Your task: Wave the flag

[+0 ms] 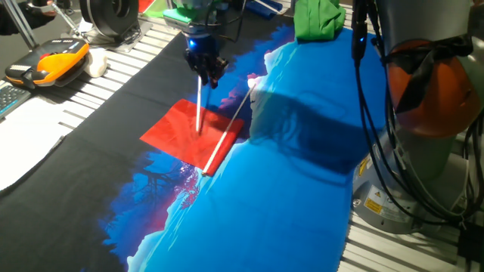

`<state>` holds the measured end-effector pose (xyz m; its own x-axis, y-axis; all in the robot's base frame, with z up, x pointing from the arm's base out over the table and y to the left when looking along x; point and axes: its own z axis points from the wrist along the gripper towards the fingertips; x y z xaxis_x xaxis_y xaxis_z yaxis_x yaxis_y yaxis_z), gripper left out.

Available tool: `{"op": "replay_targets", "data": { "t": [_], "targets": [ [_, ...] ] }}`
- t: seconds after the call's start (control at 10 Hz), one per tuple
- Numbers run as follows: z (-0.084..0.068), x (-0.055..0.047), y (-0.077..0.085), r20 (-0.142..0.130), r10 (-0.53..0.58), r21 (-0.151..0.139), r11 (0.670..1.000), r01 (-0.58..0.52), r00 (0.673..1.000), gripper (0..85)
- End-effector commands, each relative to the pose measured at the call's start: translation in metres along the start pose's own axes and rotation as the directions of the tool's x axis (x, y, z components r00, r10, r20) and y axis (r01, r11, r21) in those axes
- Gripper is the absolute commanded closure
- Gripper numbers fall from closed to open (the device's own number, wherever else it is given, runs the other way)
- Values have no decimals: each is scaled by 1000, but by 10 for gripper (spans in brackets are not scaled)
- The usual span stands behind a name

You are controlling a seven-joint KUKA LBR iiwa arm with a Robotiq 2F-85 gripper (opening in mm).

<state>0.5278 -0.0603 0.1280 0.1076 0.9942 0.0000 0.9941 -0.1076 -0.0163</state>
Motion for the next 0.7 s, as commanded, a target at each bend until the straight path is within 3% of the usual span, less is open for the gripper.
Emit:
{"op": "replay_targets", "data": {
  "t": [0.0,0.6],
  "targets": [
    [2,-1,-3,6,-33,-1,999,33,999,340],
    [15,-18,-16,6,-192,-29,981,192,981,340]
  ]
}}
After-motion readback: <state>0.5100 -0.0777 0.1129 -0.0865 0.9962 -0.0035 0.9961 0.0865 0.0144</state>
